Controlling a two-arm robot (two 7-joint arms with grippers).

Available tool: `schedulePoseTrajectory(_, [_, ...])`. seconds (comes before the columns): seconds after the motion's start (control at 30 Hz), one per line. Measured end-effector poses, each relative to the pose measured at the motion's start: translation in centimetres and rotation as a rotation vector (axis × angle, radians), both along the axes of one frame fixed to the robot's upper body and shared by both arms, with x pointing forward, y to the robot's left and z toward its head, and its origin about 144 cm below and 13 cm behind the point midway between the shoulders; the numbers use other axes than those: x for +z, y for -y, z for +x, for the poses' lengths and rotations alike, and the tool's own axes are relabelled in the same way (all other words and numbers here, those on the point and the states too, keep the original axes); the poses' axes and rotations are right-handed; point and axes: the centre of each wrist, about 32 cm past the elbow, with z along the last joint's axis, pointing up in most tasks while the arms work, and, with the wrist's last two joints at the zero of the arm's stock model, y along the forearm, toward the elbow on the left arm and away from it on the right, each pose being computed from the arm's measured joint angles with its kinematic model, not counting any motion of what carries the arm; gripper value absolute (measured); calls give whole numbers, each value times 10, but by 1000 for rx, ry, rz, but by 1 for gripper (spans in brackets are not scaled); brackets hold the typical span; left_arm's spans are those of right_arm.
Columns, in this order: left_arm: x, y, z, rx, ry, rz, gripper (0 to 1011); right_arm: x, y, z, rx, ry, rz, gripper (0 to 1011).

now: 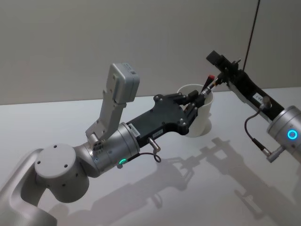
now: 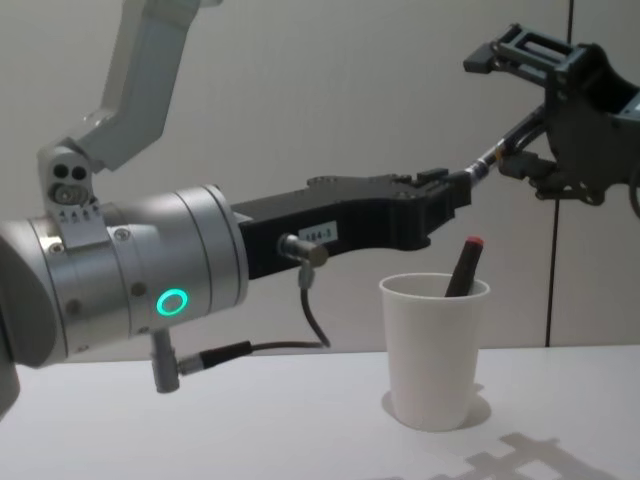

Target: Place the pen into the pen holder.

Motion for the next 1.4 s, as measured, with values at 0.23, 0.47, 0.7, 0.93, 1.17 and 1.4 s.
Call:
schedulePoseTrajectory(0.23, [0,0,0,0,0,0,130,0,1,0,1,2,1,1001])
schedulePoseTrajectory(0.47, [0,0,0,0,0,0,129,0,2,-2,0,0,4,1001])
schedulePoseTrajectory(0.7, [0,0,0,0,0,0,130,0,3,-6,0,-2,9,1001])
schedulePoseTrajectory(0.93, [0,0,0,0,0,0,130,0,4,-8,-2,1,12,1001])
schedulePoseTrajectory(1.17, [0,0,0,0,0,0,129,1,4,-10,-4,3,14,996])
schedulePoseTrajectory(1.4, [0,0,0,0,0,0,130,1,5,-10,-5,5,14,838])
